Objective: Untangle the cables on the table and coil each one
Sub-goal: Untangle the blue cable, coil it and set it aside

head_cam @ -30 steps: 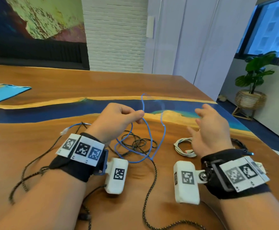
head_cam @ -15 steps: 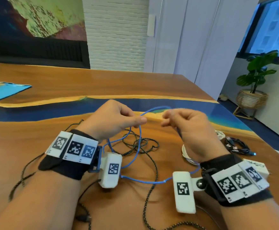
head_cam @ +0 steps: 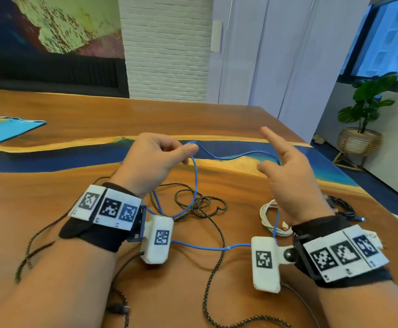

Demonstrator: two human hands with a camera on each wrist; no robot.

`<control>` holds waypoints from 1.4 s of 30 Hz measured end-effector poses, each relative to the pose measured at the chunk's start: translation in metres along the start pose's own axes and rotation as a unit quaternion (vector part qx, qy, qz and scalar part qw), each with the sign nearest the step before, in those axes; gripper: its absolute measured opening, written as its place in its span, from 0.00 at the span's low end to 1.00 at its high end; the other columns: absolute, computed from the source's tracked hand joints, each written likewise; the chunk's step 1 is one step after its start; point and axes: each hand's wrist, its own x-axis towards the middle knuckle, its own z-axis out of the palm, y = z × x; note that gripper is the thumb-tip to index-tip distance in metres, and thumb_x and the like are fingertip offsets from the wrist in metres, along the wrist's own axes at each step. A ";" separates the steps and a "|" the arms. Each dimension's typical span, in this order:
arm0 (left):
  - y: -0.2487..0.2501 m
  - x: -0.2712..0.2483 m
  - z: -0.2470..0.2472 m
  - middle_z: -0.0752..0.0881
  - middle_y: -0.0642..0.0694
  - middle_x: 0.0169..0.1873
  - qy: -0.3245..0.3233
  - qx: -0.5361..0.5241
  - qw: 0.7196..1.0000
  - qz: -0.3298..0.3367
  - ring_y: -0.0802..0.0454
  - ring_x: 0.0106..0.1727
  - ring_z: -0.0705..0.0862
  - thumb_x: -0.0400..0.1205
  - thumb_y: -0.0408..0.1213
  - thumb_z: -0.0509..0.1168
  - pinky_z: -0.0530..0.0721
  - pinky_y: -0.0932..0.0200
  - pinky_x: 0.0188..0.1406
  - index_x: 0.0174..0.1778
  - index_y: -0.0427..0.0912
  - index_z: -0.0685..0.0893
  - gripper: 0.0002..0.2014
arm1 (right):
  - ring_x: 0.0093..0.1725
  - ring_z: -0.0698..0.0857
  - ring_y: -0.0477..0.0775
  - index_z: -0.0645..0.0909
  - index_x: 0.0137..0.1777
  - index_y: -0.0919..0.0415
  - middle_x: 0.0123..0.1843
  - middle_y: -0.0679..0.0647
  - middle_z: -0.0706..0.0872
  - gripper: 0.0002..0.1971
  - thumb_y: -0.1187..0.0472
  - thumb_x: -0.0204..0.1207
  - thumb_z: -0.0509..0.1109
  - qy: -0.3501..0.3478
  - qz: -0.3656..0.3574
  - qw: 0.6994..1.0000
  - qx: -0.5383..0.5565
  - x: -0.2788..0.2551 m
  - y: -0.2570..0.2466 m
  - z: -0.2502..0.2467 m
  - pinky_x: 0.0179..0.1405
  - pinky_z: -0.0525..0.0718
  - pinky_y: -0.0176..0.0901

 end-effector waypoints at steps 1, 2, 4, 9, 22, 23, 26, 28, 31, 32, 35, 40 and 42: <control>0.002 -0.001 0.003 0.67 0.53 0.16 -0.023 0.005 1.000 0.006 0.54 0.20 0.63 0.80 0.50 0.75 0.68 0.59 0.23 0.28 0.44 0.89 0.18 | 0.72 0.70 0.19 0.72 0.82 0.40 0.84 0.38 0.70 0.34 0.71 0.81 0.67 -0.013 -0.024 1.000 0.008 -0.002 -0.002 0.000 0.68 0.72 0.23; 0.004 -0.002 0.006 0.68 0.55 0.17 -0.045 0.008 0.999 0.015 0.56 0.21 0.64 0.79 0.50 0.76 0.66 0.64 0.22 0.28 0.44 0.90 0.17 | 0.73 0.69 0.18 0.72 0.81 0.38 0.83 0.36 0.71 0.33 0.68 0.80 0.69 -0.034 -0.048 0.998 0.010 -0.005 -0.004 0.003 0.71 0.74 0.27; 0.007 -0.005 0.012 0.73 0.57 0.20 -0.083 0.014 0.996 0.035 0.59 0.24 0.68 0.75 0.52 0.76 0.68 0.68 0.25 0.28 0.44 0.91 0.17 | 0.85 0.60 0.32 0.75 0.74 0.28 0.84 0.32 0.69 0.28 0.56 0.79 0.74 -0.086 -0.073 0.992 -0.053 -0.010 -0.005 0.012 0.88 0.60 0.57; 0.009 -0.008 0.016 0.75 0.59 0.25 -0.119 -0.013 0.992 0.038 0.61 0.28 0.71 0.70 0.56 0.75 0.71 0.66 0.31 0.26 0.46 0.88 0.17 | 0.87 0.64 0.50 0.88 0.52 0.27 0.71 0.22 0.79 0.06 0.43 0.78 0.73 -0.174 -0.070 0.976 -0.108 -0.016 -0.006 0.031 0.84 0.47 0.77; 0.014 -0.015 0.017 0.77 0.35 0.24 -0.230 -0.009 0.973 0.012 0.49 0.26 0.73 0.72 0.54 0.77 0.73 0.59 0.30 0.28 0.40 0.89 0.20 | 0.82 0.67 0.41 0.88 0.51 0.29 0.79 0.33 0.72 0.10 0.51 0.77 0.78 -0.107 -0.058 0.991 -0.060 -0.017 -0.004 0.030 0.83 0.58 0.74; 0.014 -0.014 0.017 0.76 0.33 0.25 -0.229 -0.008 0.973 0.012 0.49 0.27 0.73 0.73 0.55 0.77 0.73 0.58 0.30 0.28 0.40 0.89 0.20 | 0.80 0.69 0.38 0.88 0.49 0.34 0.77 0.34 0.74 0.08 0.50 0.75 0.79 -0.078 -0.064 0.994 -0.047 -0.016 -0.003 0.027 0.82 0.62 0.71; 0.014 -0.015 0.016 0.73 0.31 0.23 -0.244 -0.012 0.970 -0.007 0.44 0.24 0.70 0.76 0.57 0.74 0.70 0.53 0.26 0.26 0.40 0.86 0.23 | 0.84 0.63 0.38 0.82 0.59 0.26 0.80 0.35 0.69 0.18 0.51 0.75 0.76 -0.070 -0.114 0.989 -0.066 -0.016 -0.004 0.023 0.82 0.57 0.75; 0.015 -0.016 0.017 0.72 0.37 0.20 -0.265 -0.006 0.964 -0.012 0.44 0.22 0.68 0.79 0.58 0.70 0.68 0.56 0.24 0.27 0.42 0.86 0.23 | 0.89 0.51 0.41 0.77 0.66 0.17 0.86 0.32 0.59 0.31 0.60 0.77 0.68 -0.141 -0.124 0.979 -0.074 -0.020 -0.009 0.025 0.83 0.48 0.79; 0.014 -0.016 0.017 0.74 0.39 0.20 -0.283 -0.001 0.959 -0.019 0.43 0.23 0.69 0.79 0.56 0.71 0.67 0.54 0.25 0.29 0.48 0.89 0.18 | 0.89 0.44 0.41 0.80 0.60 0.15 0.86 0.27 0.58 0.36 0.69 0.79 0.65 -0.223 -0.100 0.966 -0.079 -0.022 -0.009 0.031 0.85 0.41 0.77; 0.013 -0.015 0.016 0.73 0.39 0.19 -0.283 0.002 0.959 -0.022 0.43 0.23 0.70 0.77 0.58 0.72 0.67 0.54 0.26 0.26 0.46 0.86 0.21 | 0.89 0.44 0.41 0.82 0.58 0.16 0.85 0.27 0.60 0.34 0.68 0.80 0.68 -0.222 -0.096 0.967 -0.077 -0.022 -0.009 0.032 0.84 0.41 0.77; 0.008 -0.014 0.015 0.72 0.32 0.22 -0.277 0.012 0.960 -0.031 0.35 0.25 0.69 0.73 0.67 0.74 0.68 0.49 0.29 0.24 0.45 0.83 0.28 | 0.88 0.55 0.43 0.86 0.55 0.21 0.82 0.29 0.67 0.19 0.53 0.76 0.72 -0.184 -0.102 0.975 -0.074 -0.020 -0.007 0.033 0.82 0.50 0.81; 0.008 -0.015 0.016 0.70 0.31 0.27 -0.312 0.014 0.948 -0.058 0.25 0.30 0.69 0.75 0.72 0.67 0.67 0.44 0.35 0.34 0.46 0.90 0.29 | 0.77 0.71 0.35 0.89 0.49 0.26 0.70 0.29 0.76 0.14 0.47 0.68 0.70 -0.160 -0.074 0.981 -0.076 -0.017 -0.002 0.034 0.79 0.61 0.80; 0.010 -0.015 0.016 0.70 0.35 0.28 -0.328 0.038 0.941 -0.071 0.25 0.30 0.68 0.78 0.70 0.66 0.66 0.45 0.36 0.38 0.49 0.92 0.27 | 0.75 0.72 0.34 0.90 0.45 0.29 0.67 0.29 0.77 0.12 0.50 0.66 0.74 -0.153 -0.047 0.983 -0.085 -0.015 0.000 0.033 0.80 0.61 0.76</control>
